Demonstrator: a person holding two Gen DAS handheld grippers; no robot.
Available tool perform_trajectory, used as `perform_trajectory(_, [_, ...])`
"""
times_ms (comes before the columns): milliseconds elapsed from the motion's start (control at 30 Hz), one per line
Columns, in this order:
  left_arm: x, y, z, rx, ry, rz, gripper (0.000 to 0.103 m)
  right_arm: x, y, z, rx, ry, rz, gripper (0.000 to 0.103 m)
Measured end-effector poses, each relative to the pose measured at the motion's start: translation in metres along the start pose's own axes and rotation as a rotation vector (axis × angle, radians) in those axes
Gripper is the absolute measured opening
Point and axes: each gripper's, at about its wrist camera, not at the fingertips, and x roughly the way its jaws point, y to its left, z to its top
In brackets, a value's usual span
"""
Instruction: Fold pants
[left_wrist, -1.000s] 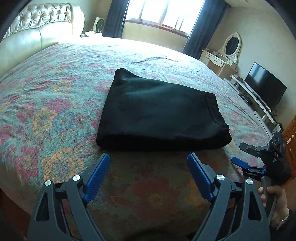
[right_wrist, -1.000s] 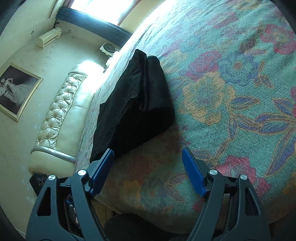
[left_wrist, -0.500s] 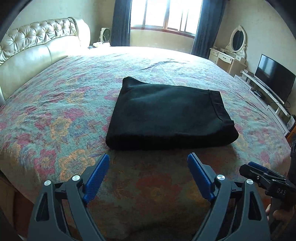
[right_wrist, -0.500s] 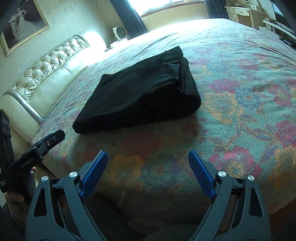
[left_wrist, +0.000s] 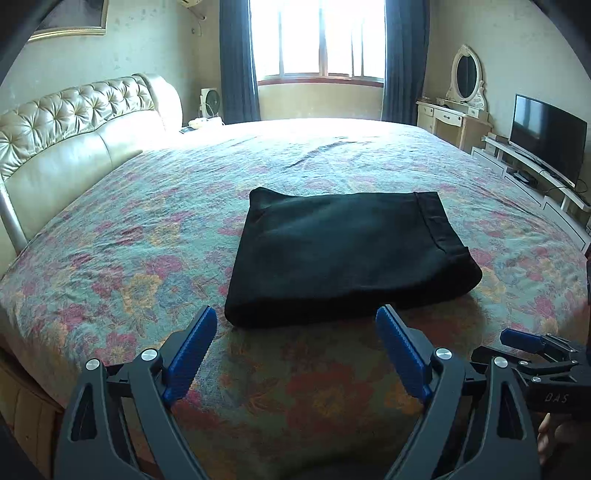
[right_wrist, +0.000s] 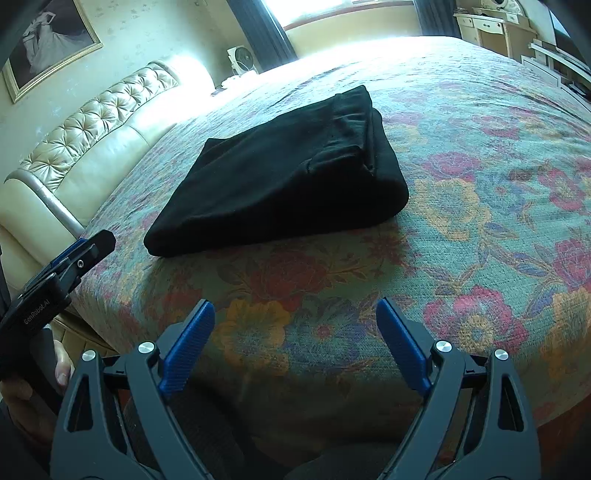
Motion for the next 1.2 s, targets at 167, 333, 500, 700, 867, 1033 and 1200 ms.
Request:
perform_trajectory(167, [-0.01, -0.003, 0.005, 0.001, -0.054, -0.006, 0.087, -0.001, 0.001, -0.001, -0.011, 0.002, -0.001, 0.089])
perform_trajectory(333, [-0.013, -0.003, 0.003, -0.016, -0.074, 0.02, 0.087, -0.002, 0.001, -0.001, -0.014, -0.007, -0.006, 0.089])
perform_trajectory(500, [-0.004, -0.003, -0.002, -0.026, -0.022, 0.04, 0.087, -0.01, 0.007, 0.001, -0.032, -0.054, -0.039, 0.089])
perform_trajectory(700, [0.003, -0.007, -0.01, -0.005, 0.016, 0.051, 0.087, -0.019, 0.017, 0.009, -0.077, -0.103, -0.08, 0.089])
perform_trajectory(867, [0.002, -0.007, -0.01, -0.007, 0.015, 0.055, 0.087, -0.024, 0.023, 0.015, -0.09, -0.123, -0.085, 0.09])
perform_trajectory(1033, [0.004, -0.004, -0.009, -0.031, 0.031, 0.043, 0.087, -0.024, 0.029, 0.021, -0.101, -0.124, -0.085, 0.09])
perform_trajectory(1200, [0.003, 0.0, -0.009, -0.047, 0.033, 0.037, 0.087, -0.021, 0.036, 0.023, -0.109, -0.118, -0.075, 0.09])
